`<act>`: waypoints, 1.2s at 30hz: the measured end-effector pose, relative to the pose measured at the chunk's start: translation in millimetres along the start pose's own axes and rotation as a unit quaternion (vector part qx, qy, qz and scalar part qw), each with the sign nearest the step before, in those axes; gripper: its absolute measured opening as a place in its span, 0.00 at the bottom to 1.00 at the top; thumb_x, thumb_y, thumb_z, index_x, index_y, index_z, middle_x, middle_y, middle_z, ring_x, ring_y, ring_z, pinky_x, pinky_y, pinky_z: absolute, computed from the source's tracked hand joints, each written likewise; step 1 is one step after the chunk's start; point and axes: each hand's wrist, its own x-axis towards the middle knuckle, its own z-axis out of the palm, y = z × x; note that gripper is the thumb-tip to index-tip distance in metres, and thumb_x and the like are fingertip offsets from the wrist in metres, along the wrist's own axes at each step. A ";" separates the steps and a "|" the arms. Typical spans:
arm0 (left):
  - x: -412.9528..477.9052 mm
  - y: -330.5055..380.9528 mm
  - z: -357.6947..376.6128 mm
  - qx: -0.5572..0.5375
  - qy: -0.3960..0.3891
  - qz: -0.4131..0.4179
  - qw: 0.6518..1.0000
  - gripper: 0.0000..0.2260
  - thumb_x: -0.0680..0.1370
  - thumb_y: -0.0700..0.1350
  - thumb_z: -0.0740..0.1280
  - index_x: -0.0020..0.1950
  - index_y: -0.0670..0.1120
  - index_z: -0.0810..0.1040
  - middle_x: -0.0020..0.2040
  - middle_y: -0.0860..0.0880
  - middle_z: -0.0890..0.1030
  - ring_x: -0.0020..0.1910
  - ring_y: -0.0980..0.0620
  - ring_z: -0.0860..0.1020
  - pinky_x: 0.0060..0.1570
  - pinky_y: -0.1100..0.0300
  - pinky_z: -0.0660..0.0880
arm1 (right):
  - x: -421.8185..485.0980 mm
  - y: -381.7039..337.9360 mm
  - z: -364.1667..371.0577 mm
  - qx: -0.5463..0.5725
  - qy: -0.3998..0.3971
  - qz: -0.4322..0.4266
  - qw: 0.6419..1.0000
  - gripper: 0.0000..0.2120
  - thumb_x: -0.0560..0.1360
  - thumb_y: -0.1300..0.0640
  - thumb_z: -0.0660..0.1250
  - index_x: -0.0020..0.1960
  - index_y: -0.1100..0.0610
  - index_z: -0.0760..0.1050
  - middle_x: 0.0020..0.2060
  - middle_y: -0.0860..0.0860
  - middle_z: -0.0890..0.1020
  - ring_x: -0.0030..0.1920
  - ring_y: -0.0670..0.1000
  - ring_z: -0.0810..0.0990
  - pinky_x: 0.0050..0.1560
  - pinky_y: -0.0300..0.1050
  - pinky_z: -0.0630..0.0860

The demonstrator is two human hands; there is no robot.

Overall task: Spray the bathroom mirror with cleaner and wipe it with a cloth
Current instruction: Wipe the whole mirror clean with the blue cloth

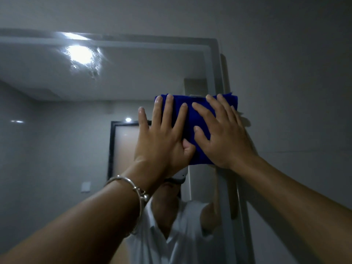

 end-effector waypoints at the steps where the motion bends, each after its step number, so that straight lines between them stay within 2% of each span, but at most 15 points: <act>1: 6.1 -3.2 -1.8 0.010 -0.003 0.007 1.000 0.34 0.73 0.57 0.39 0.77 0.45 0.45 0.77 0.38 0.47 0.76 0.39 0.46 0.70 0.35 0.48 | 6.1 1.8 -2.0 0.001 -0.002 -0.002 1.000 0.32 0.74 0.40 0.44 0.76 0.48 0.57 0.76 0.53 0.57 0.77 0.55 0.50 0.73 0.54 0.46; 4: 37.8 -13.3 -8.0 0.020 0.005 0.010 1.000 0.32 0.75 0.58 0.38 0.77 0.47 0.40 0.77 0.41 0.42 0.76 0.41 0.42 0.70 0.35 0.45 | 36.1 8.2 -9.9 0.007 -0.005 0.011 1.000 0.30 0.76 0.41 0.47 0.77 0.47 0.55 0.77 0.52 0.55 0.77 0.54 0.47 0.74 0.54 0.46; 8: 89.2 -26.2 -14.1 0.007 0.024 -0.001 1.000 0.30 0.77 0.58 0.44 0.77 0.48 0.44 0.78 0.43 0.45 0.76 0.43 0.44 0.70 0.35 0.44 | 85.2 21.1 -18.2 0.017 0.003 0.012 1.000 0.26 0.81 0.46 0.53 0.77 0.47 0.54 0.77 0.52 0.54 0.77 0.53 0.46 0.74 0.54 0.47; 18: 168.8 -52.2 -27.3 -0.010 0.028 -0.014 0.999 0.29 0.77 0.59 0.46 0.77 0.53 0.45 0.78 0.47 0.47 0.76 0.47 0.44 0.69 0.34 0.45 | 163.0 35.1 -30.6 0.040 0.028 0.027 0.998 0.25 0.80 0.43 0.52 0.76 0.46 0.55 0.75 0.49 0.57 0.75 0.51 0.52 0.71 0.56 0.57; 24: 160.7 -46.3 -23.5 -0.014 0.052 -0.034 0.998 0.28 0.78 0.57 0.46 0.77 0.52 0.45 0.78 0.46 0.47 0.76 0.46 0.44 0.69 0.35 0.43 | 157.6 31.8 -26.4 0.045 0.023 0.029 0.998 0.25 0.81 0.44 0.50 0.77 0.46 0.54 0.76 0.51 0.55 0.76 0.53 0.50 0.73 0.57 0.54; 30: 131.7 -32.7 -21.7 -0.030 0.032 -0.018 0.999 0.28 0.79 0.57 0.46 0.77 0.51 0.43 0.78 0.45 0.44 0.76 0.45 0.42 0.69 0.35 0.42 | 123.9 22.8 -24.3 0.044 0.026 0.059 0.997 0.24 0.82 0.46 0.50 0.77 0.46 0.53 0.78 0.51 0.51 0.77 0.53 0.45 0.74 0.55 0.49; 36: 80.4 -13.2 -15.5 -0.045 0.020 -0.023 0.999 0.28 0.79 0.56 0.46 0.78 0.49 0.43 0.78 0.44 0.42 0.76 0.44 0.41 0.70 0.35 0.43 | 75.4 14.5 -16.1 0.055 0.023 0.062 0.996 0.25 0.81 0.47 0.53 0.77 0.47 0.54 0.78 0.51 0.51 0.77 0.53 0.44 0.74 0.55 0.51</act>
